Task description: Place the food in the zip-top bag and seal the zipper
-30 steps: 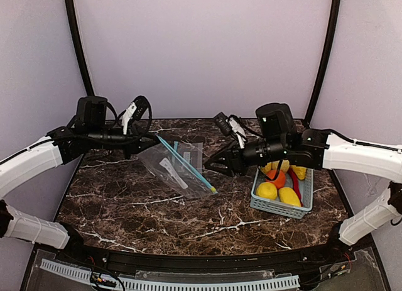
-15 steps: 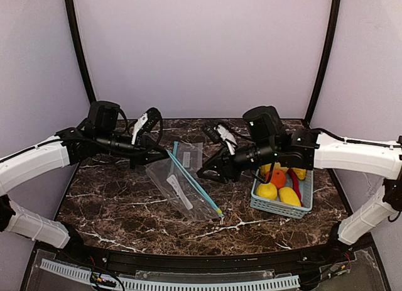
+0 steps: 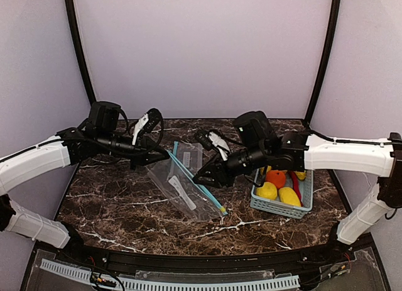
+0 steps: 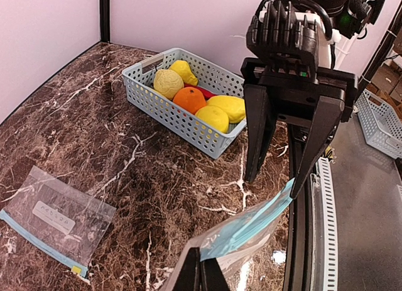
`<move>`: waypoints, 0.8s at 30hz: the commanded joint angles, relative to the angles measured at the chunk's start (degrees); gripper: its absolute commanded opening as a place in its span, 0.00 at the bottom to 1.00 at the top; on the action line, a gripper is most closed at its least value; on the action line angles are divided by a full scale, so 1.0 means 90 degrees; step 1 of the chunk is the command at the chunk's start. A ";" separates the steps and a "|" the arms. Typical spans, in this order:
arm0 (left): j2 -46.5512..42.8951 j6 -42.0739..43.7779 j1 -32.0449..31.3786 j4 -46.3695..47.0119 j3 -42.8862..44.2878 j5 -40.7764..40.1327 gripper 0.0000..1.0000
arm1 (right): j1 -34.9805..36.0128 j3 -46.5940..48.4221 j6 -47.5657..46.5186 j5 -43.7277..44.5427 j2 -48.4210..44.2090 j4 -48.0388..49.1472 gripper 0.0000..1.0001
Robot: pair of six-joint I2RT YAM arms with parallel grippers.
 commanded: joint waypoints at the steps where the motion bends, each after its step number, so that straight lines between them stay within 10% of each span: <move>1: -0.0006 0.0078 -0.0027 -0.0107 0.0152 0.0008 0.01 | 0.0103 0.0261 -0.0029 0.0083 0.0137 0.0071 0.36; 24: -0.0012 0.0047 -0.0027 -0.0111 0.0164 -0.0037 0.01 | 0.0216 0.0344 0.0022 0.0665 0.0446 -0.0019 0.15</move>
